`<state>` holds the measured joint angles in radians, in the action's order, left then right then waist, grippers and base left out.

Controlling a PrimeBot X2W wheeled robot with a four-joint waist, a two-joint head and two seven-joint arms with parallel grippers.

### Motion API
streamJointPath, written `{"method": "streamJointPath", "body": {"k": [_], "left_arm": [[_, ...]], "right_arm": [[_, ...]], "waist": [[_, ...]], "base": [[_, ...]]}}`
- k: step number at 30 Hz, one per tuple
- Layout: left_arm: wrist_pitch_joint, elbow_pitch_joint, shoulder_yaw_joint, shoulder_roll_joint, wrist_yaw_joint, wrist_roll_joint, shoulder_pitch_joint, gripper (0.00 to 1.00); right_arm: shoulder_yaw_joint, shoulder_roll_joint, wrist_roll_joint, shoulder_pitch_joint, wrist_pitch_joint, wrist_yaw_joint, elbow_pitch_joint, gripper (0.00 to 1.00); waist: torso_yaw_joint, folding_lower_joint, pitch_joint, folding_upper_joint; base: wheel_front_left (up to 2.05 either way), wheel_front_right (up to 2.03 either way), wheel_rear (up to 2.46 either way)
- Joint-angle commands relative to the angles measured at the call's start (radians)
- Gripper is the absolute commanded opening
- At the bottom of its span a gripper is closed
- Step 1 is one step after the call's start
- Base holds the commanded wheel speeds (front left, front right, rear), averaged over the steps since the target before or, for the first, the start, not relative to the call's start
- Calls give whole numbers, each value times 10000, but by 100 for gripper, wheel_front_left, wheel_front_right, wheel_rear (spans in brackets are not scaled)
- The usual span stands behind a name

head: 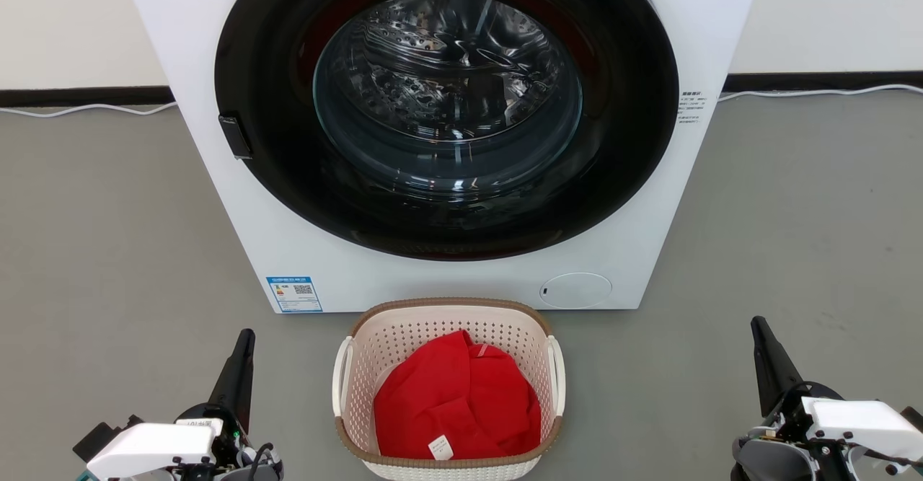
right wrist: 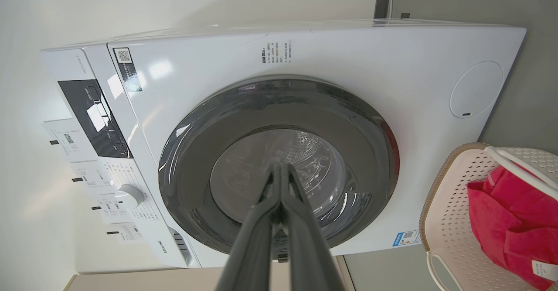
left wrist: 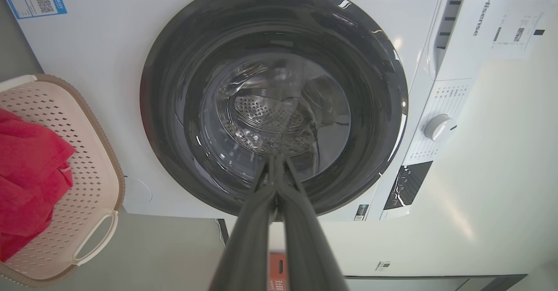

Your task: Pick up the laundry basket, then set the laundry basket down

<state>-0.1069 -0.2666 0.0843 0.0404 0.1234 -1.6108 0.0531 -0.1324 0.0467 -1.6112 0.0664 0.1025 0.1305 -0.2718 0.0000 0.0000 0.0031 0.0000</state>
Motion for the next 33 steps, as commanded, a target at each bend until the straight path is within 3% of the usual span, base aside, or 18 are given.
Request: {"method": "streamJointPath", "body": {"k": [1,21,22,33], "left_arm": [[-60,218,292,98,73,19,549,0],[-60,218,292,98,73,19,549,0],[4,-29,-4,-3,-2,-1,-18,100],[42,-116,91,-55,1,-46,-267,100]], "right_arm": [[190,35,23,415,105,2,271,0],[190,35,23,415,104,2,271,0],[7,0,1,-23,-2,0,-31,100],[335,-42,98,-248,-248,0,-34,100]], "waist": [[0,0,0,0],[0,0,0,0],[0,0,0,0],[-1,15,-9,0]], "base": [[0,0,0],[0,0,0],[0,0,0],[0,0,0]]}}
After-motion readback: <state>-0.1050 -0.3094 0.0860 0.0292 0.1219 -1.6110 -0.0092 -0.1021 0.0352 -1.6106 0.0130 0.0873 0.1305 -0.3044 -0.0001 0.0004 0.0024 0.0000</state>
